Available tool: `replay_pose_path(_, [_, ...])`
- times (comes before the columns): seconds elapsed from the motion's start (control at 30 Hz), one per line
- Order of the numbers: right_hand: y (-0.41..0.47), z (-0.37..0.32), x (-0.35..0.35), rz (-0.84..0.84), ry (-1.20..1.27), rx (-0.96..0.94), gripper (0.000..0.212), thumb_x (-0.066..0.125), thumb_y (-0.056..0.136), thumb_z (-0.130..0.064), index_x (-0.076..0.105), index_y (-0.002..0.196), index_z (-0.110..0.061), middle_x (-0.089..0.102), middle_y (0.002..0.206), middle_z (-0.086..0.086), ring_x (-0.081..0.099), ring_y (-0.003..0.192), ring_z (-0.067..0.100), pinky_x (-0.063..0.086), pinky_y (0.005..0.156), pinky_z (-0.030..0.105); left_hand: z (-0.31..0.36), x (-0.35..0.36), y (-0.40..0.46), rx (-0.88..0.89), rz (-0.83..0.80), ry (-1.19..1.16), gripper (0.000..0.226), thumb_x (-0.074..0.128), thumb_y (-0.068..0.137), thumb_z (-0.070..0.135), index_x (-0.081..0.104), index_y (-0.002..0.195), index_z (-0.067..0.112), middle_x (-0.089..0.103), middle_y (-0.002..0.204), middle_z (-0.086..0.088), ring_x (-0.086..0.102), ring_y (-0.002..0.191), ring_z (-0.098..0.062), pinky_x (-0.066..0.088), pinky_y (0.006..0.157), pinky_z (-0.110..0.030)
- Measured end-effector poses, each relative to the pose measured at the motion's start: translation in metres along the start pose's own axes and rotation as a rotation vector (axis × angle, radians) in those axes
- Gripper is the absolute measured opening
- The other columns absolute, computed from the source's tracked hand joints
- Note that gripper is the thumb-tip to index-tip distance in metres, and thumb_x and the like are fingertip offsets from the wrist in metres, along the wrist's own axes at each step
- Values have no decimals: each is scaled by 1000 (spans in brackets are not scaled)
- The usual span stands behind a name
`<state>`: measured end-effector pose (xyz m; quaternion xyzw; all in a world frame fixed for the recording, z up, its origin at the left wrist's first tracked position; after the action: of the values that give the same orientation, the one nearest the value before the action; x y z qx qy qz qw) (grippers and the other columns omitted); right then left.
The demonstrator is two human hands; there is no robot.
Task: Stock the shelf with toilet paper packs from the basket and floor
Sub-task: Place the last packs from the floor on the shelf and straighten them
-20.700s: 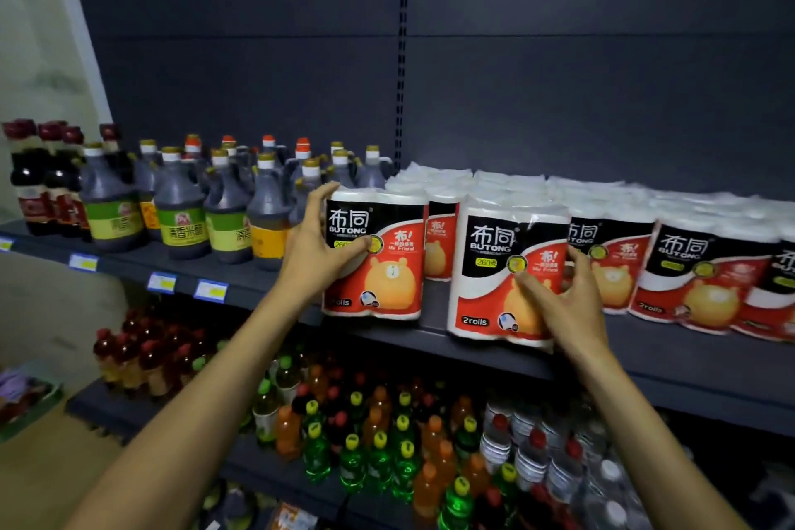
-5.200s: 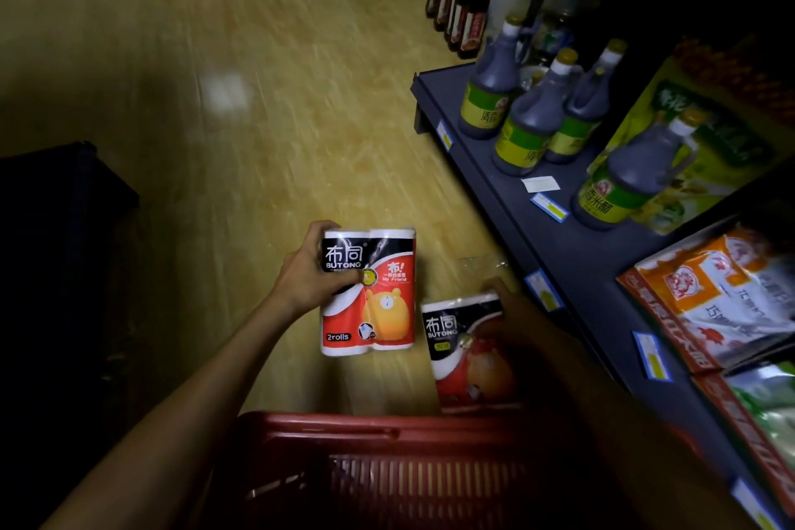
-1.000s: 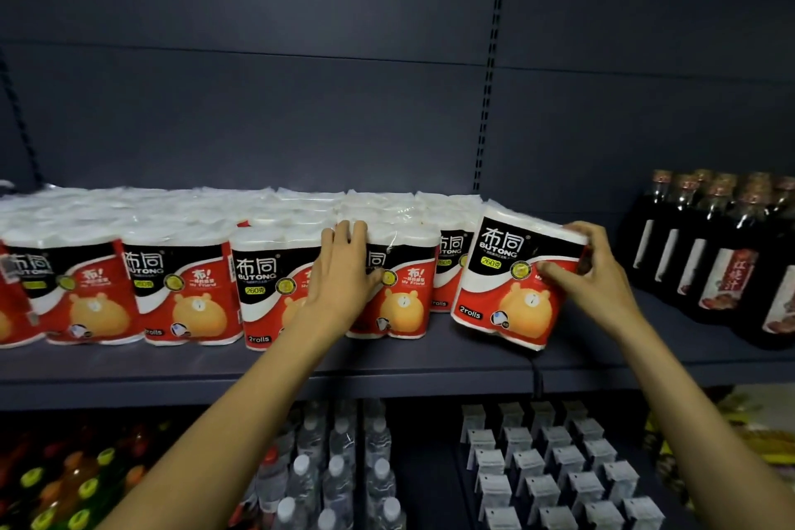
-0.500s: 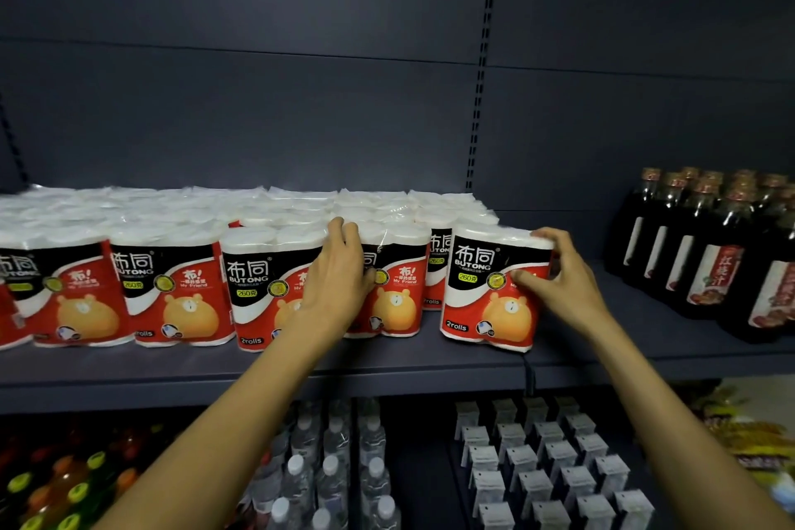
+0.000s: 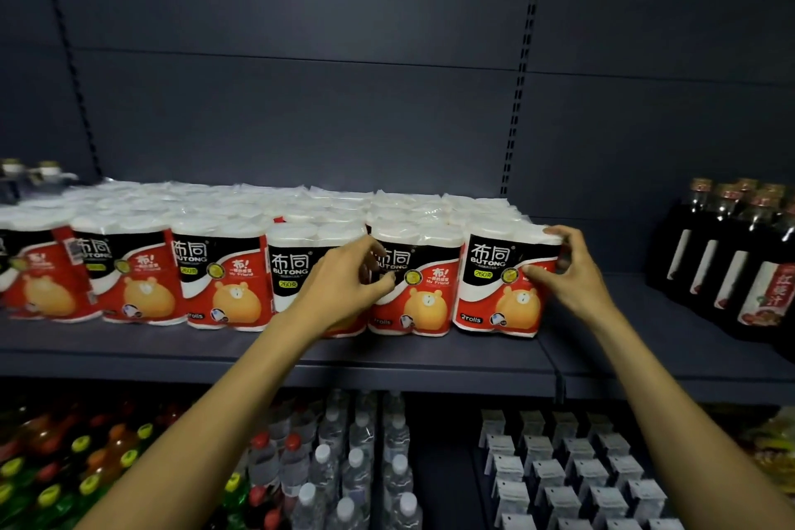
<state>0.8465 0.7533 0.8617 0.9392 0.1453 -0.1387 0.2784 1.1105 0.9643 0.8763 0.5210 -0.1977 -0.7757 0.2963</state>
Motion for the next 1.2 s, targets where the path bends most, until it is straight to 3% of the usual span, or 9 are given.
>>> replay_pose_path(0.1, [-5,9,5,-35,5,7,63,77,79,-12,43,128,-31,57,111,-17,56,96,-6,51,78,22,-11,15,-6,-44,-186,6,36,63,76,48,61,105,28,66,84,12,62,78,-4,55,74,-35])
replay_pose_path(0.2, [-6,12,9,-38,-19,-3,64,76,81,-15,40,129,-37,58,122,-6,60,103,7,55,85,35,-21,27,-16,-76,-291,26,38,69,78,42,62,110,23,68,90,8,64,84,-9,55,80,-36])
replay_pose_path(0.3, [-7,9,12,-33,-82,-21,65,75,82,-18,37,130,-39,57,128,3,60,109,21,51,83,34,-29,28,-23,-101,-315,-13,39,70,78,41,62,110,21,69,91,7,66,84,-9,56,80,-36])
replay_pose_path(0.6, [-16,3,14,-19,-281,11,78,74,83,-24,28,144,-36,42,141,13,50,122,32,45,88,39,-38,12,-39,-134,-316,-11,34,71,80,38,61,107,20,68,92,5,64,82,-6,55,76,-24])
replay_pose_path(0.7, [-27,-10,10,114,-365,25,80,74,82,-29,25,146,-33,37,143,14,51,119,37,46,90,44,-45,2,-43,-144,-290,1,33,69,79,41,61,105,22,67,92,4,65,81,-8,54,77,-27])
replay_pose_path(0.83, [-47,-36,10,371,-425,-6,44,63,87,-28,43,125,-16,53,118,14,56,103,33,44,76,39,-59,-15,-50,-160,-296,33,41,66,77,45,60,110,22,67,94,4,64,87,-12,54,83,-33])
replay_pose_path(0.93, [-47,-42,50,159,-405,0,24,61,87,-32,54,105,-17,62,98,4,60,88,23,45,70,35,-74,-32,-52,-194,-282,38,40,69,81,40,60,115,21,68,100,0,64,89,-15,54,80,-31])
replay_pose_path(1.03, [-56,-48,103,-117,-405,4,22,64,87,-33,56,102,-20,63,91,-1,61,85,19,49,70,32,-89,-47,-57,-210,-303,35,43,69,81,40,57,118,21,67,98,1,65,88,-16,55,80,-34])
replay_pose_path(1.2, [-75,-73,174,-263,-326,-6,23,66,87,-30,57,105,-18,64,90,-2,61,83,18,53,81,39,-112,-70,-63,-182,-284,-16,42,69,81,37,58,116,19,68,94,1,64,86,-13,53,78,-29])
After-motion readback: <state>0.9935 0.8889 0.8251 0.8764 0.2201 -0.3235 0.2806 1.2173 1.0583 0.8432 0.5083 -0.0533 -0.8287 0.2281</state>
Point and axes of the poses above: each hand's wrist, its own y-axis towards the middle knuckle, its own x-axis out of the palm, z = x × y, the point moved 7 cm from there along y, towards the middle knuckle
